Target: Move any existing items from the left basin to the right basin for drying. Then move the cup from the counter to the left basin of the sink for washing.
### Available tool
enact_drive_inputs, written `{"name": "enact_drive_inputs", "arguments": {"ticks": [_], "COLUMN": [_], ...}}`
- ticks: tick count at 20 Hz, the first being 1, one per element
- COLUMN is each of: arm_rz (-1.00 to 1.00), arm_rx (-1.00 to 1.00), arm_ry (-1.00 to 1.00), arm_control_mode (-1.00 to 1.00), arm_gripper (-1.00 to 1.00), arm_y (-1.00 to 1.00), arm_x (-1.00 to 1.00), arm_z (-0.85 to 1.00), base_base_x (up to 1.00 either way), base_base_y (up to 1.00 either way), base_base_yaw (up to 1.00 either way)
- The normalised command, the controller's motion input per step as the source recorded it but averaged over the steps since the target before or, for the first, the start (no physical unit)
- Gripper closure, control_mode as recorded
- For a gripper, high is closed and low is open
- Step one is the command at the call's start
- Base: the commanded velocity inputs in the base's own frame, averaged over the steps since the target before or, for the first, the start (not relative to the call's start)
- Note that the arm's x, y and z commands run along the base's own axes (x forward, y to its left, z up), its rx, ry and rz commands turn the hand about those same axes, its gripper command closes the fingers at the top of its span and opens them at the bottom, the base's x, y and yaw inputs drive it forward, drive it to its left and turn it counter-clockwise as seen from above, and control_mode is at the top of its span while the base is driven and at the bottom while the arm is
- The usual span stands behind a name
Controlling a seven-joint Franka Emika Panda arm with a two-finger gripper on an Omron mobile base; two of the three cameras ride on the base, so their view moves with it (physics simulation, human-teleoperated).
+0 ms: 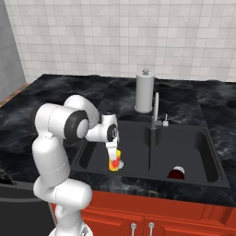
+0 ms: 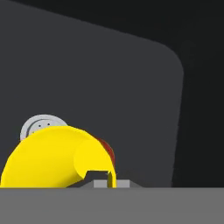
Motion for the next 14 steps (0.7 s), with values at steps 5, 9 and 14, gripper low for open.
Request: {"name": "enact_drive_inputs", "arguments": {"ticks": [5, 9, 14], "arm_rz": [-0.04, -0.03, -0.01], "arm_rx": [0.0, 0.0, 0.0], "arm_ry": [-0.03, -0.06, -0.09], "arm_control_mode": [-1.0, -1.0, -1.0], "arm_gripper": [1.0, 1.0, 1.0], "arm_y": [-0.12, -0.03, 0.0], "arm_x": [-0.19, -0.2, -0.24], "arm_z": [-0.31, -0.24, -0.14], "base_base_x": [0.0, 0.0, 0.0], "base_base_y": [0.0, 0.0, 0.0], "base_base_yaw": [0.0, 0.0, 0.0]}}
